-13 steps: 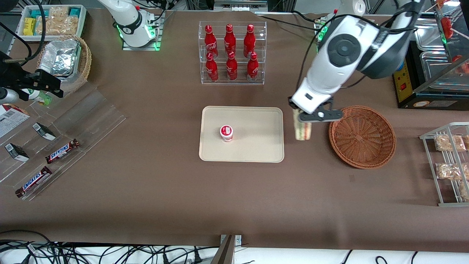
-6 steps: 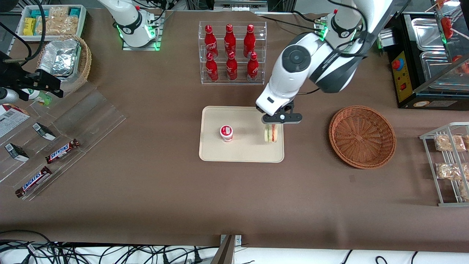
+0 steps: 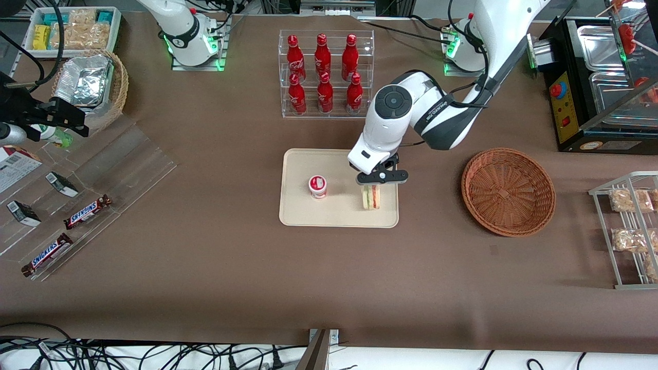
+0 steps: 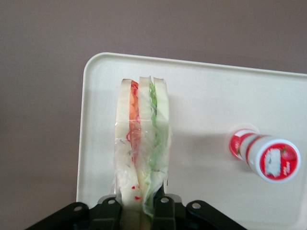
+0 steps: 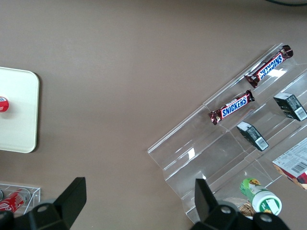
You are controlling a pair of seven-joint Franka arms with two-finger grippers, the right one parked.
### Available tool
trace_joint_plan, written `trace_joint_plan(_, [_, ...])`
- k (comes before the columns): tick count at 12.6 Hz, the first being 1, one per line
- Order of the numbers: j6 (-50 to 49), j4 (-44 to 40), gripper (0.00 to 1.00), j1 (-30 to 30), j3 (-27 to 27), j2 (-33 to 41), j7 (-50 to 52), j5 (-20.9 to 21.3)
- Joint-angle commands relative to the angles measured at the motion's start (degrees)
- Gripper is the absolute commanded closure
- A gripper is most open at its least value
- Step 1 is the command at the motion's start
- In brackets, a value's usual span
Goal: Place sandwich from basket to tray
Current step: 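Lower the sandwich onto the tray beside the bottle and open gripper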
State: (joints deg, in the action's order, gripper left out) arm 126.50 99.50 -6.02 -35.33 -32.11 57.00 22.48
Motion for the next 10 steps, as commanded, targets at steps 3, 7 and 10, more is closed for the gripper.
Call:
trace_joint_plan(3, [3.8, 0.8, 0.78, -0.8, -0.2, -3.2, 7.2, 8.2])
trace_joint_plan(7, [4.1, 0.8, 0.78, -1.8, -0.2, -5.4, 11.7, 13.7])
trace_joint_plan(10, [4.1, 0.8, 0.78, -2.1, -0.2, -6.5, 12.7, 15.2])
